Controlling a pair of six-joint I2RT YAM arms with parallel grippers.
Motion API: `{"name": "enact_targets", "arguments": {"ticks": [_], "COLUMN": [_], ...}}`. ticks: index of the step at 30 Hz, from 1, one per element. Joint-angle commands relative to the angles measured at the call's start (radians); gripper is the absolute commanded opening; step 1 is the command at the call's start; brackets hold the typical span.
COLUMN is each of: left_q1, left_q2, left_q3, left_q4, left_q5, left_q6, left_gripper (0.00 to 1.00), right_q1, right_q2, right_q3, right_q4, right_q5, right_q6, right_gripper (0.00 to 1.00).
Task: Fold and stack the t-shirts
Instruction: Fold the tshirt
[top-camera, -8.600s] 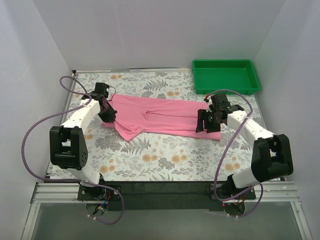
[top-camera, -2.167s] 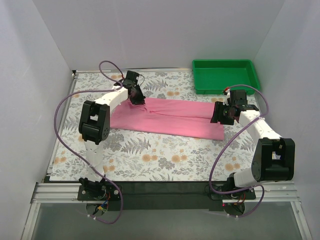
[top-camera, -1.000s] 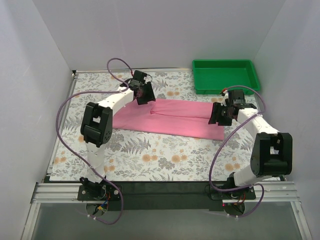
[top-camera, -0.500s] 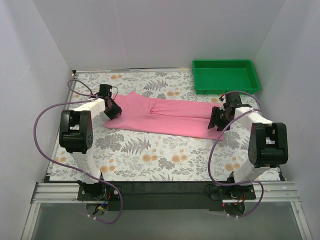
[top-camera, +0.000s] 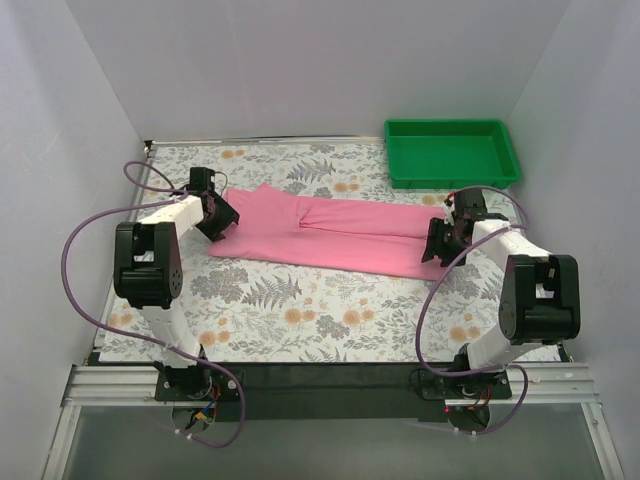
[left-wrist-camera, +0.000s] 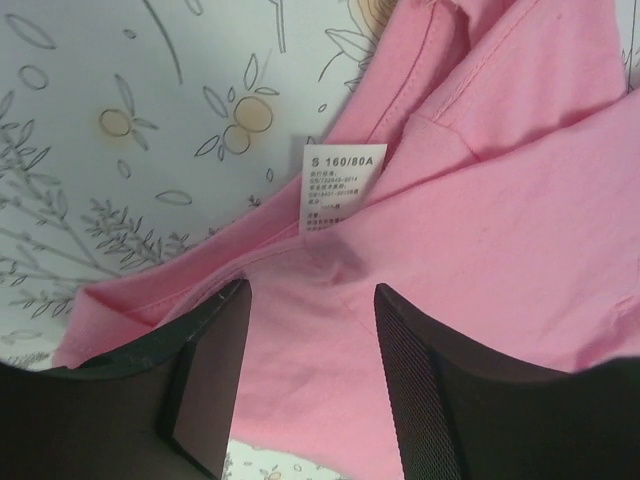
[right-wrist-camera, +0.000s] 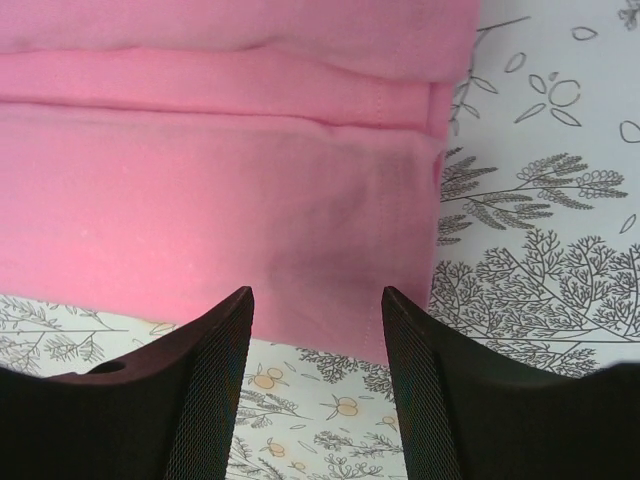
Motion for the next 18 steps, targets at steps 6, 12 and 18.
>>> {"name": "enact_targets", "arguments": {"ticks": [6, 12, 18], "left_q1": [-0.078, -0.097, -0.086], "left_q2": [-0.179, -0.133, -0.063], "left_q3": [-0.008, -0.069, -0.109], "left_q4": [-0.129, -0.122, -0.122], "left_q5": [-0.086, -0.109, -0.133], "left_q6": [0.009, -0.011, -0.024], "left_gripper": [0.5, 0.43, 0.29], "right_q1": [0.144, 0.207, 0.215], "right_q2": [-0.063, -0.002, 0.023], "right_q3": [0.059, 0.063, 0.039], "right_q4": [-0.049, -0.068, -0.083], "right_q5": [0.074, 0.092, 0.099], "right_q6": [-0.074, -0.08, -0.073], "right_gripper": [0.52, 0.52, 0.52]}}
